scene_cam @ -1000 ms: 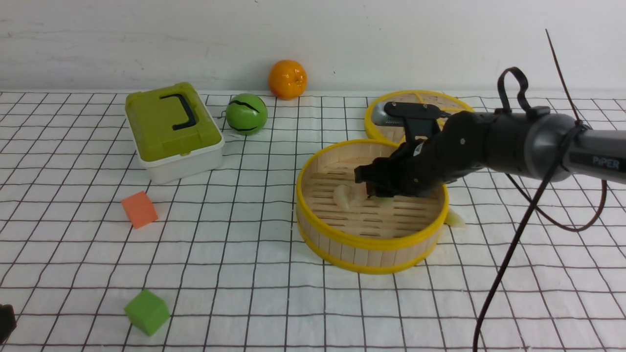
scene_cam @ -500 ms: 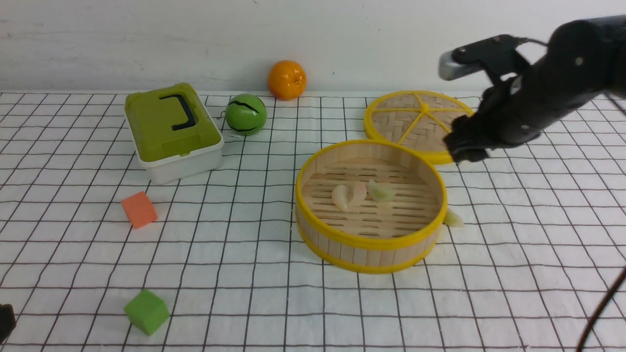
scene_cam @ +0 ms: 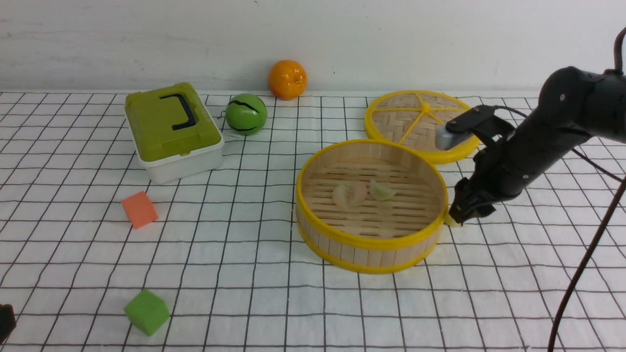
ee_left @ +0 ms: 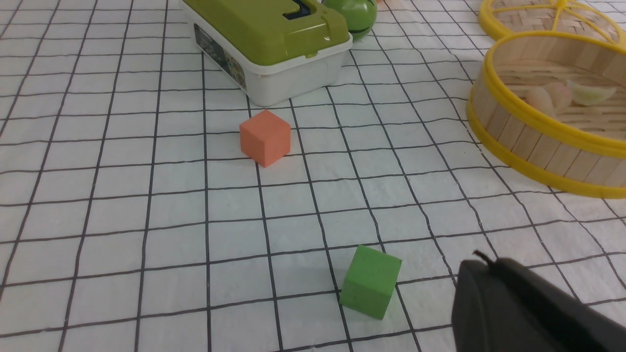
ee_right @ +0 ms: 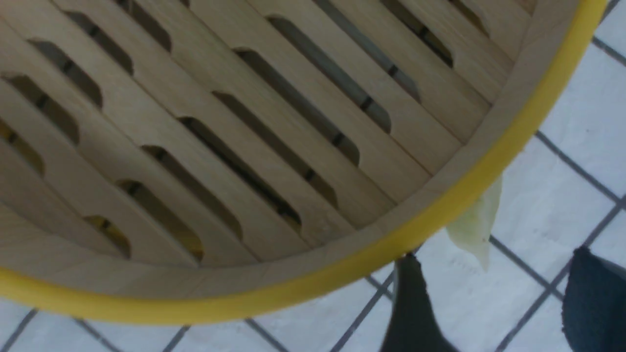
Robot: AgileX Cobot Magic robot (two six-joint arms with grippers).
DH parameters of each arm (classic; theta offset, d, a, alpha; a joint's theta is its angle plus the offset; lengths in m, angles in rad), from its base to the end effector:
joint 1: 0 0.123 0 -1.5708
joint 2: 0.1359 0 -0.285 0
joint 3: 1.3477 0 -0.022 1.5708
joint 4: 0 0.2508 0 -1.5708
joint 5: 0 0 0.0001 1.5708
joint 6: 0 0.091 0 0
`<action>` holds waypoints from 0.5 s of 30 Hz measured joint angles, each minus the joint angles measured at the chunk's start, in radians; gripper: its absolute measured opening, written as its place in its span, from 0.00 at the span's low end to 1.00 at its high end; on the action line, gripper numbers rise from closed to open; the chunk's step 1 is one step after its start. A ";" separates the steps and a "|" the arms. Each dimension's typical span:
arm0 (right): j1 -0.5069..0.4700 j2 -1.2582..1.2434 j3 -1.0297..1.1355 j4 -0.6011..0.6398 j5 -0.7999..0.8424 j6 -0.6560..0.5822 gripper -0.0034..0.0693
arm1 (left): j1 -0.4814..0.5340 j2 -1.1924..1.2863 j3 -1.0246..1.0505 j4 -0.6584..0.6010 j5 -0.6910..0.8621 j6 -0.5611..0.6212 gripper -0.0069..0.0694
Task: Put the dumplings into the steamer on the table with the white tablecloth.
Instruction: 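Reach for and grasp a dumpling lying on the table beside the steamer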
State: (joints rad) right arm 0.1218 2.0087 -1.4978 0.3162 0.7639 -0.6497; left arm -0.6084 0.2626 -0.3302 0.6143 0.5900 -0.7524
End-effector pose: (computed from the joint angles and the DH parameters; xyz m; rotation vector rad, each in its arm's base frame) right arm 0.4220 0.0714 0.1977 -0.7780 2.5855 0.2081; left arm 0.0682 -0.0119 0.2647 0.1482 1.8998 -0.2514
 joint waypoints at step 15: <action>-0.001 0.096 -0.001 0.031 -0.111 -0.015 0.29 | 0.000 0.000 0.001 0.000 0.000 0.000 0.08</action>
State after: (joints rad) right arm 0.1205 2.1045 -1.4986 0.3472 0.6524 -0.6649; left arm -0.6084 0.2626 -0.3294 0.6143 0.5900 -0.7524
